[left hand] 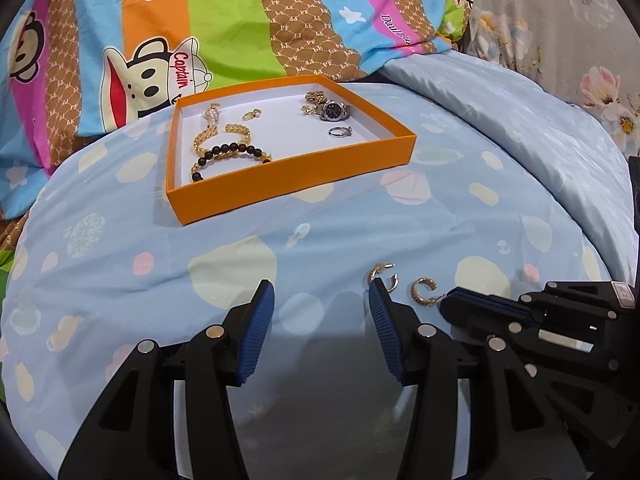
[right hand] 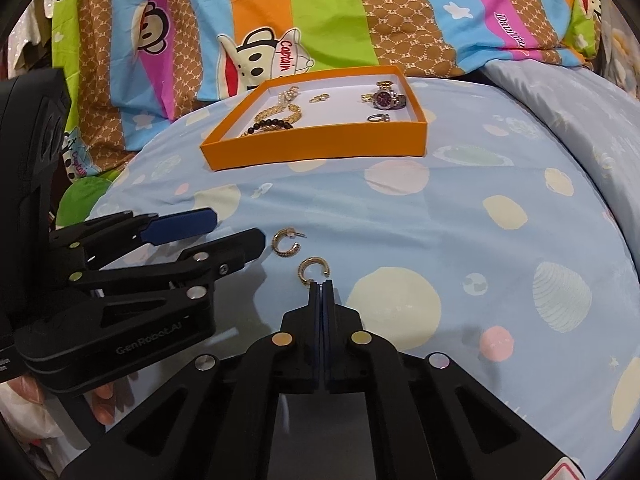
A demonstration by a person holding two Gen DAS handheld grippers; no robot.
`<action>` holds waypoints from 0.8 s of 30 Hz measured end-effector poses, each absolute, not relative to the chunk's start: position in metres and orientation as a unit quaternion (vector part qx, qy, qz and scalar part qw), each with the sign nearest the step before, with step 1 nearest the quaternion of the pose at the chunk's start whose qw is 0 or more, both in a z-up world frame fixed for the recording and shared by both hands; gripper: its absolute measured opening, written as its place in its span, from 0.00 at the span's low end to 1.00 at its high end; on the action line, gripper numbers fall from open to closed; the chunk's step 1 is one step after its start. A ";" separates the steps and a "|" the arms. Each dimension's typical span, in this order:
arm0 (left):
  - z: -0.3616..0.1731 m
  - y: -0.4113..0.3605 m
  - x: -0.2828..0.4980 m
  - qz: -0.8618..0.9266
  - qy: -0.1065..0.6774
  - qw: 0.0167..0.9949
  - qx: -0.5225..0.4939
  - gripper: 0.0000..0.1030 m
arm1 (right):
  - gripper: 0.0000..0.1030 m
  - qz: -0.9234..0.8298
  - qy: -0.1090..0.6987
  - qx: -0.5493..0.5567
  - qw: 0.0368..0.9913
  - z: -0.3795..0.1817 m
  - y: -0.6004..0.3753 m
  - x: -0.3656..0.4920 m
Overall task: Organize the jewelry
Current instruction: 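Grasp the other gold hoop with the left tool while the right tool holds its hoop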
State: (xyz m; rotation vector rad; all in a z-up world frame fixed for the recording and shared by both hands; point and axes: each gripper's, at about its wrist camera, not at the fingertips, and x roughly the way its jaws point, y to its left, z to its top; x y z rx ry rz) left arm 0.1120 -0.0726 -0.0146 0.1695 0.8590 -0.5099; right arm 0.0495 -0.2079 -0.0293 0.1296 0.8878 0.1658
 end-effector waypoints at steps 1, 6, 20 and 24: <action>-0.014 -0.071 0.112 -0.242 0.411 0.876 0.076 0.46 | 0.15 0.078 0.425 0.056 0.900 -0.028 -0.206 0.049; -0.014 -0.056 0.119 -0.227 0.422 0.876 0.044 0.47 | 0.35 0.074 0.418 0.043 0.905 -0.025 -0.200 0.053; -0.015 -0.066 0.113 -0.251 0.424 0.868 0.060 0.47 | 0.15 0.051 0.425 0.041 0.903 -0.028 -0.208 0.057; -0.015 -0.082 0.109 -0.267 0.422 0.863 0.080 0.48 | 0.15 0.034 0.424 0.060 0.903 -0.028 -0.223 0.055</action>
